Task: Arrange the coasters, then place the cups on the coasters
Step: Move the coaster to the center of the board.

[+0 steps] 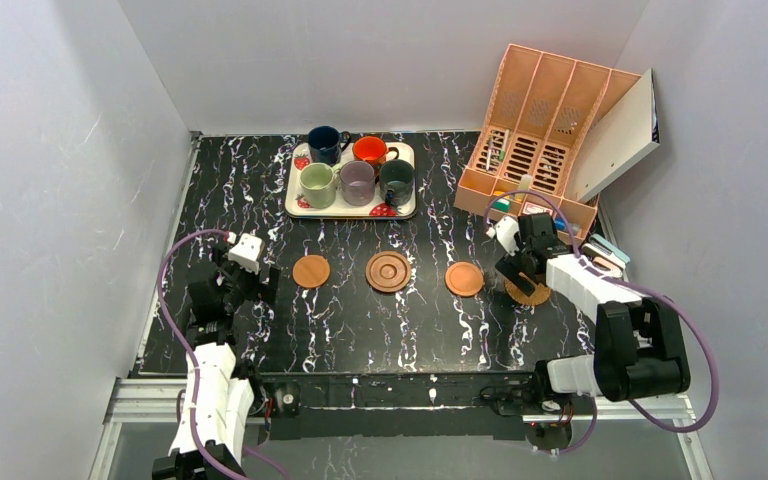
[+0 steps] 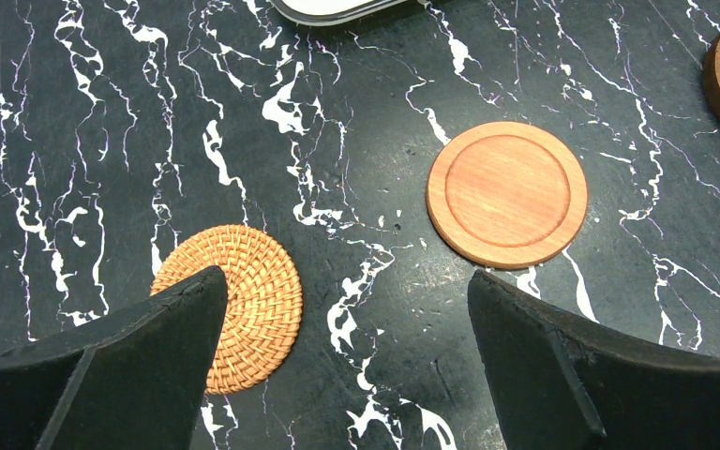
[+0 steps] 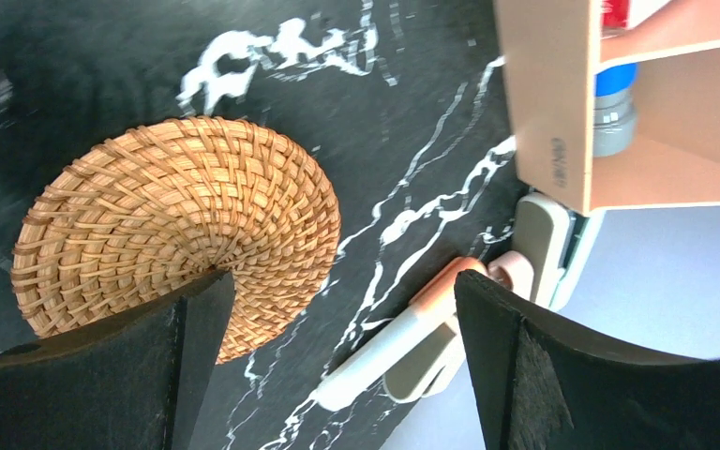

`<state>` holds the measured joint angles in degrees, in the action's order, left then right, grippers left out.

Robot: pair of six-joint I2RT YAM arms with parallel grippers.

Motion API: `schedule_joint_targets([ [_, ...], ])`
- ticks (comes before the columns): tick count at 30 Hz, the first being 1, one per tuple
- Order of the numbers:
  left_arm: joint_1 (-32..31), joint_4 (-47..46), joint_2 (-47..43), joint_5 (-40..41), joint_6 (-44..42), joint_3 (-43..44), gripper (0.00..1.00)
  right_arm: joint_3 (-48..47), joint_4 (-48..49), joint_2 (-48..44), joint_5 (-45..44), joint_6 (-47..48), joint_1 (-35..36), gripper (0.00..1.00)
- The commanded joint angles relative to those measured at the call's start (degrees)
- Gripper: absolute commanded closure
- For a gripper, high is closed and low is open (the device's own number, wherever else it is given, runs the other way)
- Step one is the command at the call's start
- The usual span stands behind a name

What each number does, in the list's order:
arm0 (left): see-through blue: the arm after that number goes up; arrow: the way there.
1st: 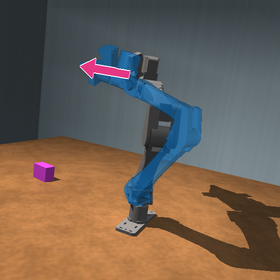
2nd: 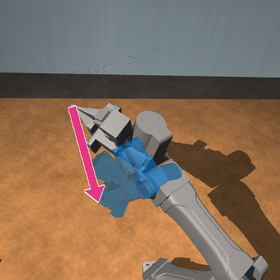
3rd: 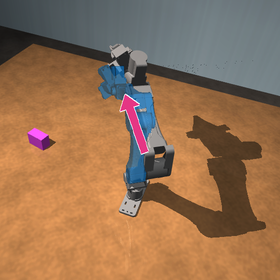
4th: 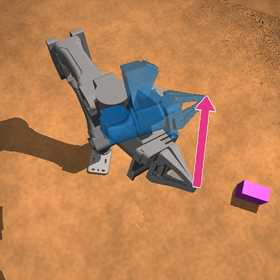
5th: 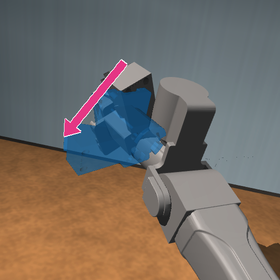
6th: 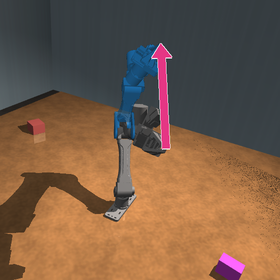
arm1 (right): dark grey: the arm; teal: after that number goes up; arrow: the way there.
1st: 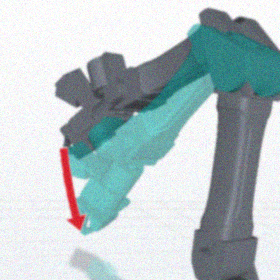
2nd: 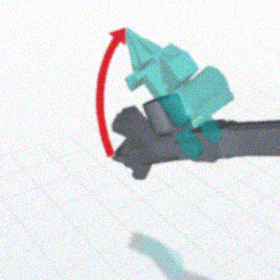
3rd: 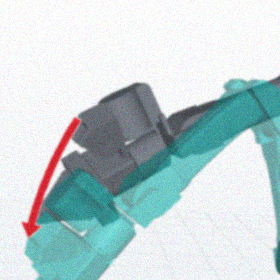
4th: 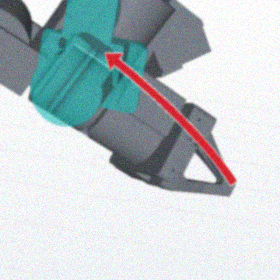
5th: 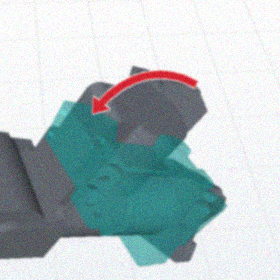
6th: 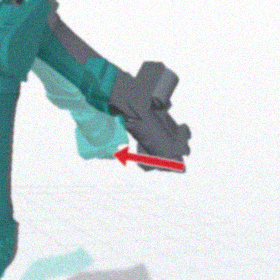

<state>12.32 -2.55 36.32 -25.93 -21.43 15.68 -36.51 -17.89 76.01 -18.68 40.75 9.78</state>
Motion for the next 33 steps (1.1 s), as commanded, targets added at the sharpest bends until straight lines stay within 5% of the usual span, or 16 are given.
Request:
schedule_joint_targets([
  [1, 0.4, 0.0, 0.2, -0.1, -0.3, -0.3, 0.02, 2.8, 6.2, 5.1, -3.5, -0.9, -1.1, 0.01],
  [33, 0.4, -0.1, 0.6, -0.2, -0.2, -0.2, 0.02, 3.4, -0.6, -1.5, 1.4, 1.0, -2.9, 0.01],
])
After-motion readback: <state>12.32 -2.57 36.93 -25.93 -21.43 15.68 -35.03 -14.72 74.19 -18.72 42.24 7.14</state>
